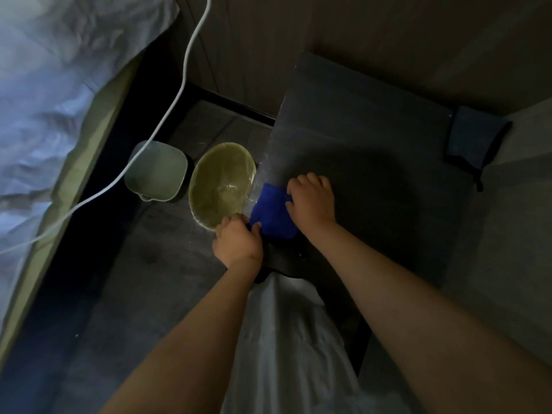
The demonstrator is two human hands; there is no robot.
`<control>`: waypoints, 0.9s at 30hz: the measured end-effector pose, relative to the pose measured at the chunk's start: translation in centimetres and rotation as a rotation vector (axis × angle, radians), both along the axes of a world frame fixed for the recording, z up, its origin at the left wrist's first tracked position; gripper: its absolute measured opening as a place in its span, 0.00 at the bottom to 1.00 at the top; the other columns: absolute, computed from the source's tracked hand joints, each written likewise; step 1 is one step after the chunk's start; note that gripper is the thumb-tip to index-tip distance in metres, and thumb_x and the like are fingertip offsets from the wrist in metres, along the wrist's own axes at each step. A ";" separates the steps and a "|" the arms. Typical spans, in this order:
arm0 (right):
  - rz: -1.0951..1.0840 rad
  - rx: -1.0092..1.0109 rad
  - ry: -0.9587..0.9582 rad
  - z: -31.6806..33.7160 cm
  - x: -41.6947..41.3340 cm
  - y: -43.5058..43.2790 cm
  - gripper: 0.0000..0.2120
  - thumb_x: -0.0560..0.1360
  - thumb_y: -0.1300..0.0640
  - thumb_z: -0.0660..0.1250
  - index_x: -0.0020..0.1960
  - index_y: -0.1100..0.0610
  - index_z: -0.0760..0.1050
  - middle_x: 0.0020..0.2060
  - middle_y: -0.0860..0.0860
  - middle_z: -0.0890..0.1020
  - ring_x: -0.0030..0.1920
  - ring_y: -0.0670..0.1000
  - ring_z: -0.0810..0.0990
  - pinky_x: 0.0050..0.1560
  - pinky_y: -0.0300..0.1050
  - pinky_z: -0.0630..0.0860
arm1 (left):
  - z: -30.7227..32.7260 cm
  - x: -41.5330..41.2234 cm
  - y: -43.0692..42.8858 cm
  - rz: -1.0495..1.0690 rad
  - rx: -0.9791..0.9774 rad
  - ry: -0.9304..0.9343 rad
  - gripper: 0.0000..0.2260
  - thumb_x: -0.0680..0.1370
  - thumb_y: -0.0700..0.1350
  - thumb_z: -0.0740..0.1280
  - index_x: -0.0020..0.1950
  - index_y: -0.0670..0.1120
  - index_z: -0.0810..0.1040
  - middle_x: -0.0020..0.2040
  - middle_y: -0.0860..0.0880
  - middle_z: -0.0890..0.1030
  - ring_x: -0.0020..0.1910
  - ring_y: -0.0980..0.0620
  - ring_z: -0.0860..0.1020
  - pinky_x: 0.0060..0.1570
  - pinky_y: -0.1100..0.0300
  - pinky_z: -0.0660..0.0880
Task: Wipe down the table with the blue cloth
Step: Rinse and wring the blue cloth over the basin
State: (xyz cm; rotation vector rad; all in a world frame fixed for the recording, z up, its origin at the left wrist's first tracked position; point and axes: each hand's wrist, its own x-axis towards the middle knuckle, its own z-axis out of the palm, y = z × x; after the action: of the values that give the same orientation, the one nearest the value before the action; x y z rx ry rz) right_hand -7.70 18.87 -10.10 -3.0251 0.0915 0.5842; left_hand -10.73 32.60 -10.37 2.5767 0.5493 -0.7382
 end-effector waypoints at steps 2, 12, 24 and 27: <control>0.010 0.000 0.012 -0.1 0.1 0.2 0.12 0.77 0.53 0.64 0.60 0.54 0.74 0.59 0.52 0.77 0.63 0.53 0.72 0.67 0.51 0.65 | -0.1 0.0 0.1 -0.037 0.013 -0.010 0.12 0.78 0.52 0.65 0.56 0.46 0.77 0.55 0.46 0.76 0.57 0.46 0.74 0.56 0.49 0.72; 0.025 0.032 -0.019 -0.5 3.2 3.9 0.11 0.78 0.54 0.61 0.59 0.54 0.74 0.56 0.52 0.79 0.61 0.53 0.74 0.65 0.51 0.64 | -0.9 2.4 3.0 -0.072 0.071 -0.040 0.14 0.80 0.52 0.61 0.58 0.44 0.77 0.57 0.44 0.76 0.59 0.44 0.73 0.57 0.48 0.70; 0.000 0.255 -0.232 1.0 9.4 7.6 0.10 0.78 0.58 0.64 0.58 0.57 0.73 0.56 0.53 0.78 0.58 0.51 0.76 0.60 0.46 0.72 | -0.3 12.3 9.2 -0.009 -0.117 -0.083 0.11 0.77 0.50 0.67 0.53 0.44 0.78 0.51 0.42 0.80 0.52 0.41 0.78 0.47 0.52 0.72; -0.080 0.361 -0.213 1.6 9.2 6.9 0.08 0.79 0.57 0.63 0.57 0.57 0.73 0.55 0.52 0.77 0.53 0.49 0.78 0.53 0.42 0.75 | -0.1 12.7 9.7 0.134 -0.290 -0.081 0.07 0.76 0.50 0.68 0.46 0.47 0.77 0.44 0.46 0.80 0.48 0.44 0.79 0.51 0.51 0.76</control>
State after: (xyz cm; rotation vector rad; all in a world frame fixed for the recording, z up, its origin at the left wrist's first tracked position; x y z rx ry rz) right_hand 1.47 25.75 -8.50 -2.6959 0.0854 0.2379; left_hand 2.00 42.27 -10.50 2.2669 0.5404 -0.6151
